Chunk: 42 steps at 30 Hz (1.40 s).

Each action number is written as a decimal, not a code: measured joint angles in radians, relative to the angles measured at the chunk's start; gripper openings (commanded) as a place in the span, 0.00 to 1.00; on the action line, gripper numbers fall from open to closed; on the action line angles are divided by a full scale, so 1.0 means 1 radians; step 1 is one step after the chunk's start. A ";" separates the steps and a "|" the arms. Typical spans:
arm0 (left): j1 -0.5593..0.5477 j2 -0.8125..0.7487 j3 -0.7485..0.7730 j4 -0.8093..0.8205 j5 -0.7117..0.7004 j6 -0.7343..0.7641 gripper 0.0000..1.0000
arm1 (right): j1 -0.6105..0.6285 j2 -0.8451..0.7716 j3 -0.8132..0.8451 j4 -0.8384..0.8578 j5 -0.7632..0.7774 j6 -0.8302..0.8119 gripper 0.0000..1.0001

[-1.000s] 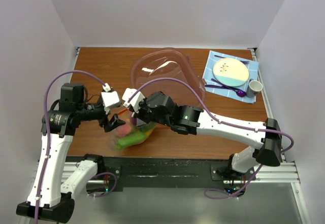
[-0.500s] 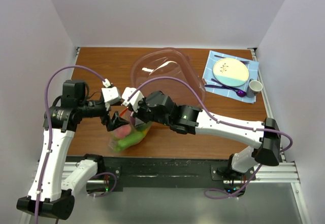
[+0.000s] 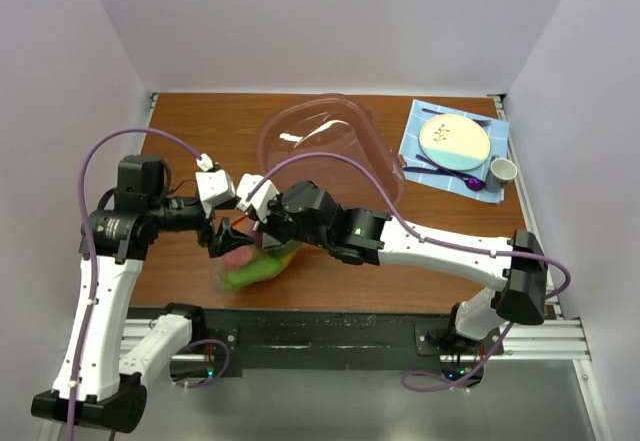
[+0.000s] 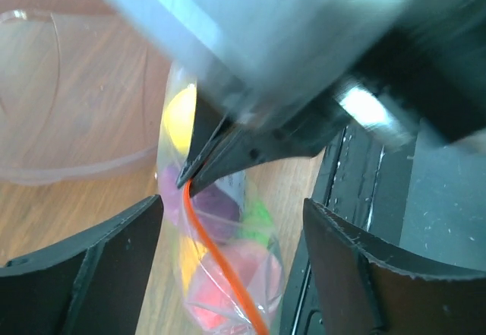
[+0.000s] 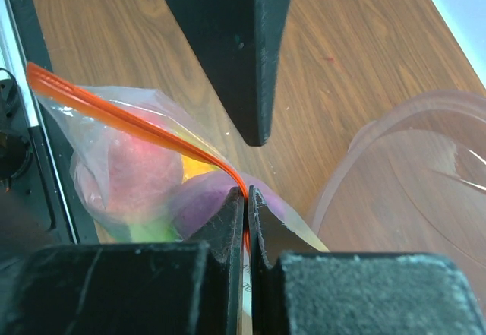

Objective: Open the zip-top bag and remove the fake food

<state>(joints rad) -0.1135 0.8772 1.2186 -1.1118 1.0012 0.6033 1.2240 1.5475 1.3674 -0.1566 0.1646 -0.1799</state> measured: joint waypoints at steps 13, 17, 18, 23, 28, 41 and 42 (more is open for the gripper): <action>0.000 -0.012 -0.084 0.080 -0.123 -0.005 0.21 | -0.001 0.000 0.000 -0.018 -0.012 0.007 0.08; 0.000 -0.013 -0.084 0.101 -0.142 -0.008 0.13 | -0.001 -0.003 0.000 -0.019 -0.023 0.017 0.16; 0.000 -0.013 -0.084 0.107 -0.143 -0.008 0.13 | -0.001 -0.006 0.000 -0.019 -0.025 0.018 0.16; 0.000 -0.013 -0.084 0.131 -0.147 -0.011 0.03 | -0.001 -0.037 -0.002 -0.045 -0.023 0.021 0.49; 0.000 -0.002 -0.111 0.128 -0.179 -0.009 0.00 | 0.002 -0.198 -0.061 0.033 0.012 0.024 0.99; 0.000 0.039 -0.069 0.092 -0.190 -0.008 0.00 | -0.163 -0.727 -0.626 0.369 0.188 0.147 0.99; 0.000 0.047 -0.047 0.083 -0.190 -0.008 0.00 | -0.189 -0.729 -0.663 0.389 0.183 0.164 0.99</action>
<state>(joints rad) -0.1135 0.9237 1.1713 -1.0286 0.8116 0.5949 1.0351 0.8181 0.7040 0.2329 0.3473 -0.0154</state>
